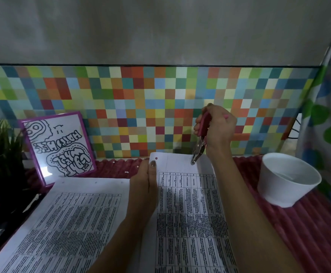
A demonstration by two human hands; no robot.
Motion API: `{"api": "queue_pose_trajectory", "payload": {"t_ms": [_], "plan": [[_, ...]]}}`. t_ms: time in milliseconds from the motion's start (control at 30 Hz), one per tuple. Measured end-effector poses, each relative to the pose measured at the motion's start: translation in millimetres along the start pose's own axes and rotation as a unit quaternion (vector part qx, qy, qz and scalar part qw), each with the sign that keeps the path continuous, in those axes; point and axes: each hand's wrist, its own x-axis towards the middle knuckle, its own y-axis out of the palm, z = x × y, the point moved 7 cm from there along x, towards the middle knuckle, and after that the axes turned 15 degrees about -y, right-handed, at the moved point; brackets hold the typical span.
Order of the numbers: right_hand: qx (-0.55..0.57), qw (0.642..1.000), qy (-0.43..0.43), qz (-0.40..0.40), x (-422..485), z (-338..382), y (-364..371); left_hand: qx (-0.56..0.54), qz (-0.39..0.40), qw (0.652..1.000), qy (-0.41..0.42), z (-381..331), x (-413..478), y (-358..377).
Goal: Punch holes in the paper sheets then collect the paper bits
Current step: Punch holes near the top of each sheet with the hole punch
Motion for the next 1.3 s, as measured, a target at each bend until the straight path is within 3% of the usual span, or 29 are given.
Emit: {"api": "queue_pose_trajectory", "payload": {"t_ms": [267,700,767,867,933,1067,1200,1300], "plan": [[0.012,1.000,-0.004,-0.004,-3,-1,0,-0.034,0.088,0.993,-0.065,14,7,7],[-0.025,0.999,-0.026,-0.014,-6,-5,-1,-0.033,0.087,0.992,-0.089,16,7,7],[-0.042,0.998,-0.036,0.002,-7,-5,3,0.033,0.023,0.999,-0.032,4,7,-1],[-0.064,0.996,-0.059,0.034,-9,-7,11,0.186,-0.073,0.957,0.211,-41,-5,-1],[-0.064,0.994,-0.072,0.049,-10,-7,18,0.251,-0.032,0.929,0.271,-61,-6,14],[-0.063,0.994,-0.073,0.054,-11,-3,21,0.323,0.140,0.914,0.202,-55,12,46],[-0.055,0.996,-0.041,0.049,-10,-1,18,0.278,0.173,0.928,0.178,-41,22,48],[-0.052,0.994,0.047,0.081,-8,-8,21,0.232,0.170,0.944,0.159,-43,22,45]]}}
